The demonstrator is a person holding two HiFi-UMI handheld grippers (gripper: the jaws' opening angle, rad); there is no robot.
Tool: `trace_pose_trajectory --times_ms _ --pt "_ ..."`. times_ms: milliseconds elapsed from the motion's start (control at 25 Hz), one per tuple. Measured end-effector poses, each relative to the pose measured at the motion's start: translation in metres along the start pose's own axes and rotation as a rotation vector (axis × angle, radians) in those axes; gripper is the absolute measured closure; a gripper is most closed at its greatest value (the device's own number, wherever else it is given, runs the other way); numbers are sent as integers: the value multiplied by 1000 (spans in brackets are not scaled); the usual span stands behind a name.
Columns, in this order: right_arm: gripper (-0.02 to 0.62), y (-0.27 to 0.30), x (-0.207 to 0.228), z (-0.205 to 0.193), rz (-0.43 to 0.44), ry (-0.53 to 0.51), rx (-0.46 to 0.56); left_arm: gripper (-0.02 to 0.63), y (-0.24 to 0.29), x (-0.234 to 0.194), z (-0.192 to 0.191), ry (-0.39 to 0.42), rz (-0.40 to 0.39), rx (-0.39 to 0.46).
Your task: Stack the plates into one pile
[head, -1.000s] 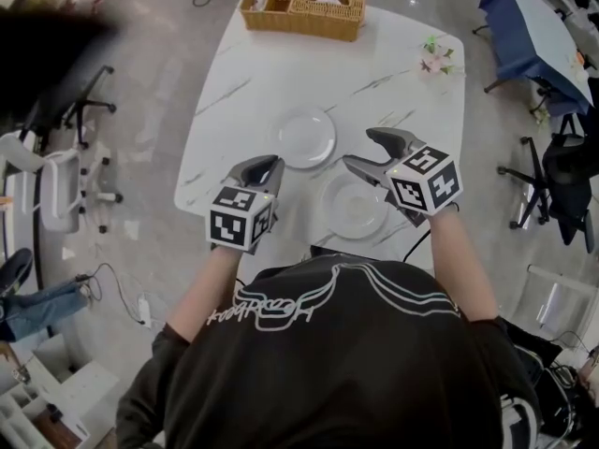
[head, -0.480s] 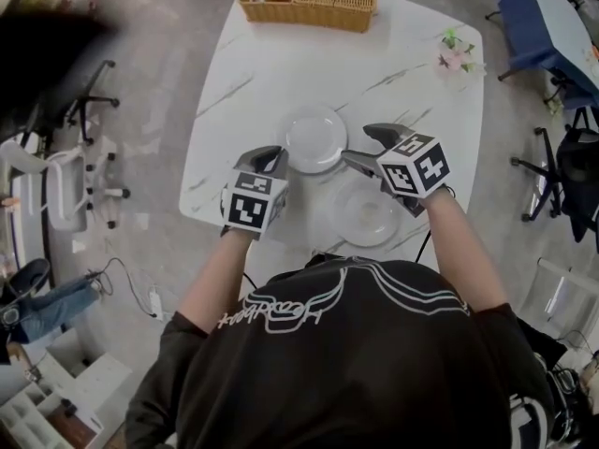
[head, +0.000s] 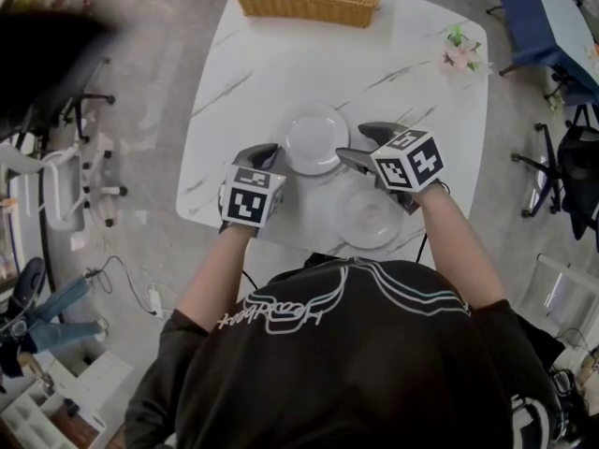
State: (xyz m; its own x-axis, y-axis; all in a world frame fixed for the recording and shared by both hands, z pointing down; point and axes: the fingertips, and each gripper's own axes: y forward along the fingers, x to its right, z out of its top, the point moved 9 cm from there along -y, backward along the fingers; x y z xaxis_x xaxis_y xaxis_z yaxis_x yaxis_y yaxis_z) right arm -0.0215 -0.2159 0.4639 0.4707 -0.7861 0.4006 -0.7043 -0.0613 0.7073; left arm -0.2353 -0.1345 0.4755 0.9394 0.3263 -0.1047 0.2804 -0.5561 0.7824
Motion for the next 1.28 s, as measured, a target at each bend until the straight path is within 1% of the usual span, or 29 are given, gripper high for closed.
trace_pose_trajectory --times_ms 160,280,440,480,640,760,1040,1280 --pt "282 6 1 0 7 17 -2 561 3 0 -1 5 16 -13" --pt "283 9 2 -1 16 28 -5 561 7 0 -4 1 15 -25" --pt "288 14 3 1 43 65 9 561 9 -1 -5 -5 13 -22" --pt "303 14 3 2 52 82 16 561 9 -1 -5 -6 13 -21" --pt "397 17 4 3 98 177 33 561 8 -2 -4 -5 14 -20" --pt "476 17 6 3 127 251 47 561 9 -1 -4 -6 10 -17" --pt "517 14 7 2 146 381 87 561 8 -1 -5 -4 13 -15" --pt "555 7 3 -2 178 520 185 561 -6 4 -8 -8 12 9"
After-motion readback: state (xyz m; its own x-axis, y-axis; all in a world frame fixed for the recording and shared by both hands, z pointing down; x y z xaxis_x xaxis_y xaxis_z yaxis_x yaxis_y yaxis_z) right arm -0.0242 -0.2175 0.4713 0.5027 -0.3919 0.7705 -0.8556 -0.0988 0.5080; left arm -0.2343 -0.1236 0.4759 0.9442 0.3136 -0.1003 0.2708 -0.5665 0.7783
